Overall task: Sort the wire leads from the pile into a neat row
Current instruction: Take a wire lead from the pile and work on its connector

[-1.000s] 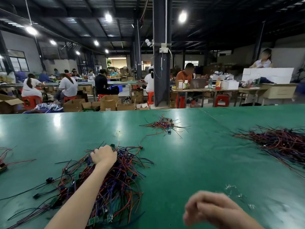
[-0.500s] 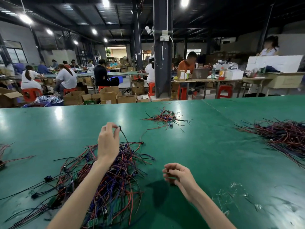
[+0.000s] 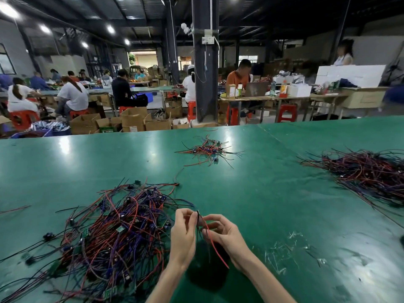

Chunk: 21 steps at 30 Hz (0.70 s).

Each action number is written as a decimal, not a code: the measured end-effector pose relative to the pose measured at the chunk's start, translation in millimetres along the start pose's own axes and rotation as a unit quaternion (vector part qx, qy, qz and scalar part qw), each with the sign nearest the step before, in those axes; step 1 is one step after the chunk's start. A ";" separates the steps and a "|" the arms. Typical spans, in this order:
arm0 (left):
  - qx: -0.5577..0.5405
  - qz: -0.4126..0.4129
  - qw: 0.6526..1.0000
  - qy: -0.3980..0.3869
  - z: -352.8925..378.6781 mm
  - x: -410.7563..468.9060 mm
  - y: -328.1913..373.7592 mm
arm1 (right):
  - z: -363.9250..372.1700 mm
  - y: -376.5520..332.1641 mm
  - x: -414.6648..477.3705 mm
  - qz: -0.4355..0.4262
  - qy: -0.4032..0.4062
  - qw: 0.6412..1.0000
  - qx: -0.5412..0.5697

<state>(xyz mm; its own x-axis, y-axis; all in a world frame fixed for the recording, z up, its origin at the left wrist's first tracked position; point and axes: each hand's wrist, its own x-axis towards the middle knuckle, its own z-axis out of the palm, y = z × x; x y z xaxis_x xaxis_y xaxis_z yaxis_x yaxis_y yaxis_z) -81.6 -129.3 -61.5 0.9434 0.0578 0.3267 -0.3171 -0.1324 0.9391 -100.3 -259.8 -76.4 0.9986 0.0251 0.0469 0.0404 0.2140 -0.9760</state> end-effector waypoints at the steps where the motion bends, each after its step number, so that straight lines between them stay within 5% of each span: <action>1: -0.010 0.000 1.000 -0.004 -0.7 -1.5 -1.4 | 1.6 -1.1 -1.6 -0.002 0.001 1.000 -0.005; 7: -0.031 -0.047 0.996 -0.065 -6.7 -8.1 -7.3 | 5.8 3.1 -1.8 -0.034 0.048 0.998 -0.002; 21: -0.054 -0.160 0.977 -0.130 -7.2 -6.5 -23.4 | -3.6 10.6 14.2 0.047 0.115 0.990 0.071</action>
<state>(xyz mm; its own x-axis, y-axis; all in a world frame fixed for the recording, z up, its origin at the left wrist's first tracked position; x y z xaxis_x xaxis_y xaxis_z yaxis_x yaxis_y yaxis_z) -81.0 -119.5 -84.8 0.9845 -0.1751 -0.0096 0.0022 -0.0424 0.9991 -85.6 -260.7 -86.8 0.9800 -0.1669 -0.1087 -0.0427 0.3571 -0.9331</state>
